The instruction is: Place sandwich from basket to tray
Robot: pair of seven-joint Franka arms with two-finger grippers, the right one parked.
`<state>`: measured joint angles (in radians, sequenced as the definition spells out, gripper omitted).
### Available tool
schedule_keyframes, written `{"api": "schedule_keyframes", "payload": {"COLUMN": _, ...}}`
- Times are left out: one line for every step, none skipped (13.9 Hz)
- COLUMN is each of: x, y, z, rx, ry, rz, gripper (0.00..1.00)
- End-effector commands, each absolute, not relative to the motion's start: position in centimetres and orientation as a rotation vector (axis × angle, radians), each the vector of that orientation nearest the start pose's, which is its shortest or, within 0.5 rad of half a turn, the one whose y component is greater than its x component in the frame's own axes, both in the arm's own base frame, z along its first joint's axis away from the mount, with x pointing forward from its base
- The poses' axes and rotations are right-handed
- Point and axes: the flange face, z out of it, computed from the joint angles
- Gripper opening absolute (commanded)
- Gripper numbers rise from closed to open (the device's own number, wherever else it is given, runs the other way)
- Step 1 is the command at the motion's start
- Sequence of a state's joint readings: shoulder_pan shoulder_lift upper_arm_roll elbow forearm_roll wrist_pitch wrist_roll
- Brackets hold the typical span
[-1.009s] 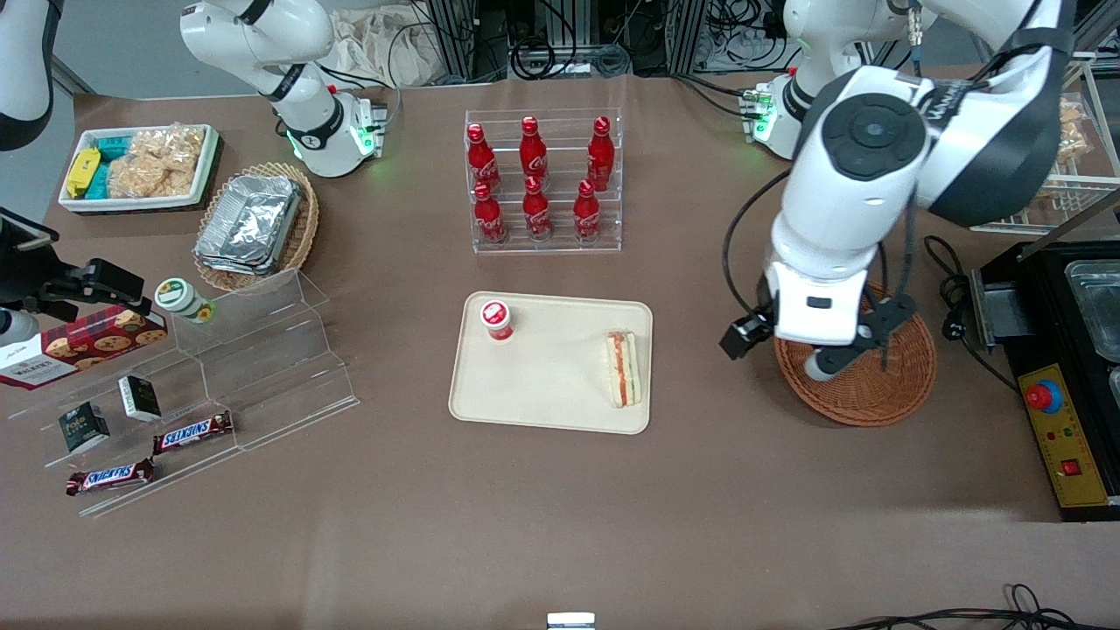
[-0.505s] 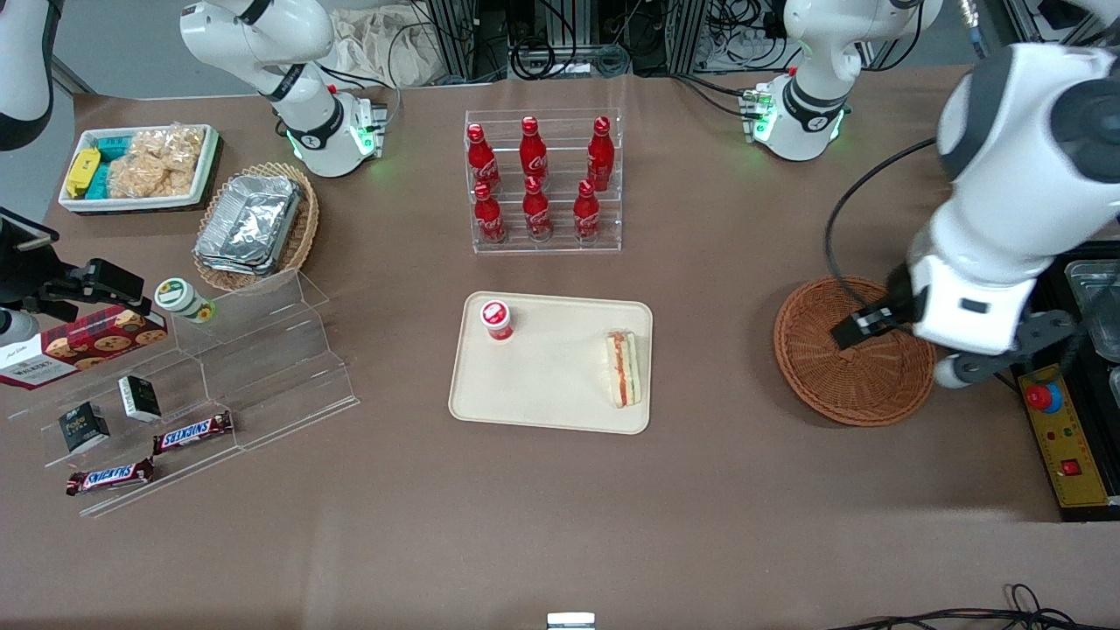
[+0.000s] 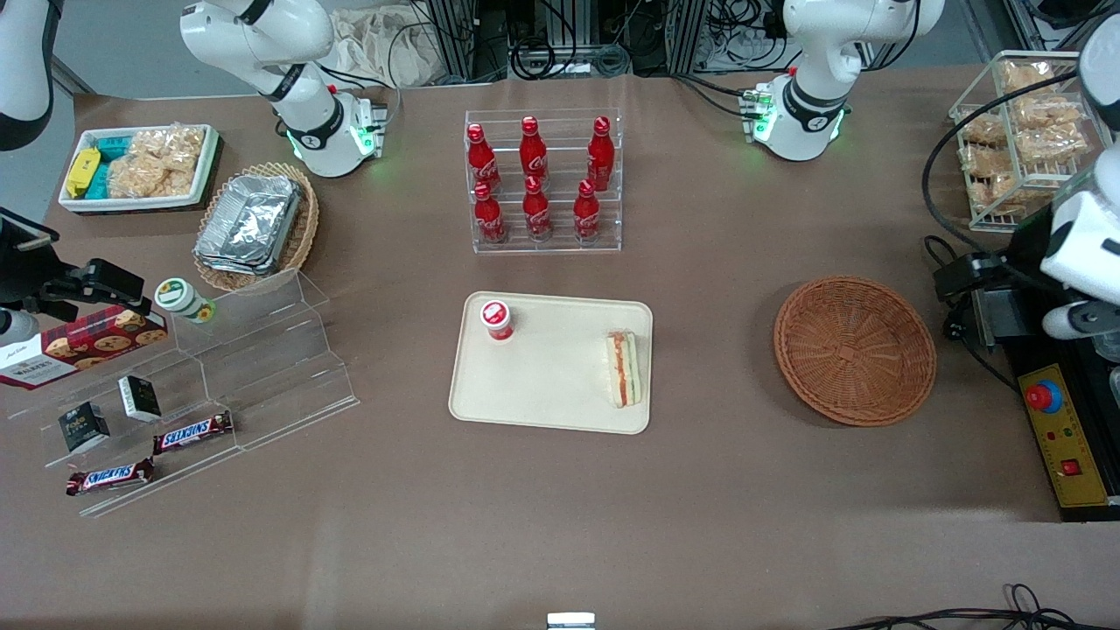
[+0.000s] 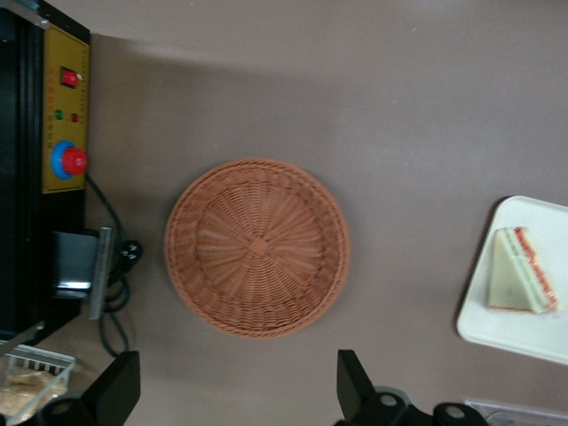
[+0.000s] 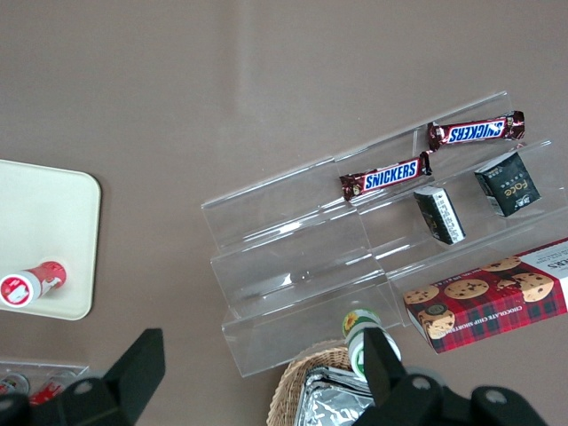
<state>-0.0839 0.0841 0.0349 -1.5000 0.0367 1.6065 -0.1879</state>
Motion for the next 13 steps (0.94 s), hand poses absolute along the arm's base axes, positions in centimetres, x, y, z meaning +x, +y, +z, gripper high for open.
{"api": "schedule_keyframes", "payload": {"x": 55.3, "y": -1.6, "z": 61.8, "rx": -3.119, "ry": -0.145, "rz": -0.031, "gripper": 1.0}}
{"api": "schedule_keyframes", "payload": {"x": 54.7, "y": -1.0, "z": 61.9, "rx": -3.121, "ry": -0.126, "rz": -0.028, "gripper": 1.0}}
{"api": "schedule_keyframes", "payload": {"x": 54.2, "y": -0.6, "z": 61.8, "rx": -3.123, "ry": -0.116, "rz": -0.02, "gripper": 1.0}}
{"api": "schedule_keyframes", "payload": {"x": 54.3, "y": -0.3, "z": 61.9, "rx": -3.122, "ry": -0.121, "rz": -0.02, "gripper": 1.0}}
{"api": "schedule_keyframes", "payload": {"x": 54.4, "y": -0.1, "z": 61.9, "rx": -3.117, "ry": -0.121, "rz": -0.023, "gripper": 1.0}}
{"api": "schedule_keyframes", "payload": {"x": 54.5, "y": -0.1, "z": 62.1, "rx": -3.116, "ry": -0.118, "rz": -0.028, "gripper": 1.0}}
{"api": "schedule_keyframes", "payload": {"x": 54.5, "y": -0.1, "z": 62.4, "rx": -3.117, "ry": -0.119, "rz": -0.037, "gripper": 1.0}}
{"api": "schedule_keyframes", "payload": {"x": 54.6, "y": 0.7, "z": 62.9, "rx": -3.116, "ry": -0.145, "rz": -0.051, "gripper": 1.0}}
{"api": "schedule_keyframes", "payload": {"x": 54.6, "y": 0.8, "z": 62.9, "rx": -3.119, "ry": -0.15, "rz": -0.049, "gripper": 1.0}}
{"api": "schedule_keyframes", "payload": {"x": 54.5, "y": 0.8, "z": 63.0, "rx": -3.119, "ry": -0.148, "rz": -0.049, "gripper": 1.0}}
{"api": "schedule_keyframes", "payload": {"x": 54.5, "y": 0.7, "z": 63.0, "rx": -3.119, "ry": -0.148, "rz": -0.049, "gripper": 1.0}}
{"api": "schedule_keyframes", "payload": {"x": 54.5, "y": 0.7, "z": 63.0, "rx": -3.119, "ry": -0.148, "rz": -0.051, "gripper": 1.0}}
{"api": "schedule_keyframes", "payload": {"x": 54.5, "y": 0.8, "z": 63.0, "rx": -3.119, "ry": -0.153, "rz": -0.051, "gripper": 1.0}}
